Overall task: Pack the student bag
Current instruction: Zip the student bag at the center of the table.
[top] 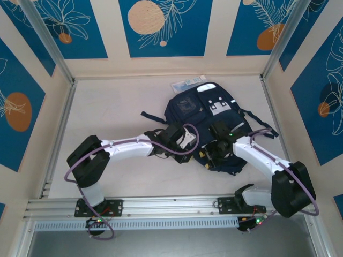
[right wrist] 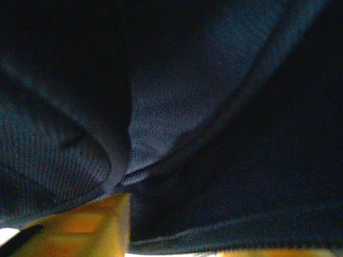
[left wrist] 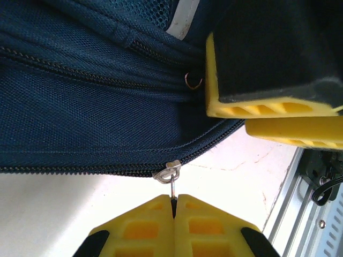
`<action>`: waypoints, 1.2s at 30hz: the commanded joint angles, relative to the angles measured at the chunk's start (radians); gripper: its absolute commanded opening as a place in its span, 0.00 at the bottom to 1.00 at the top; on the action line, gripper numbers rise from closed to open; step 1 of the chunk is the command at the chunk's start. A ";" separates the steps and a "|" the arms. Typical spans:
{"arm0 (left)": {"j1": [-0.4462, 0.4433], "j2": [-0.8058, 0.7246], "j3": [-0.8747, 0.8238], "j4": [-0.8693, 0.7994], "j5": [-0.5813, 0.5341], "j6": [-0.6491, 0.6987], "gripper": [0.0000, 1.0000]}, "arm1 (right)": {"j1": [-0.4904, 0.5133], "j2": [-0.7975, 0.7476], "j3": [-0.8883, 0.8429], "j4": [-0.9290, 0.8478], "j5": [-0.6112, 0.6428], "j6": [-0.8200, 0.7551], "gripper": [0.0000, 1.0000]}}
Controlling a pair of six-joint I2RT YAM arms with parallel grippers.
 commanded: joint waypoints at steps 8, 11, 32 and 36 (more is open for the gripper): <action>0.036 -0.011 -0.002 -0.080 -0.018 0.035 0.00 | -0.033 -0.007 0.018 -0.079 0.125 -0.117 0.00; 0.072 -0.015 -0.016 -0.081 -0.021 0.046 0.00 | -0.048 -0.030 0.002 -0.064 0.113 -0.144 0.00; 0.295 0.012 0.021 -0.135 -0.093 0.093 0.00 | -0.095 -0.115 -0.065 0.017 -0.014 -0.408 0.00; 0.303 -0.005 0.000 -0.126 -0.078 0.075 0.00 | -0.089 -0.082 -0.054 0.091 -0.126 -0.513 0.00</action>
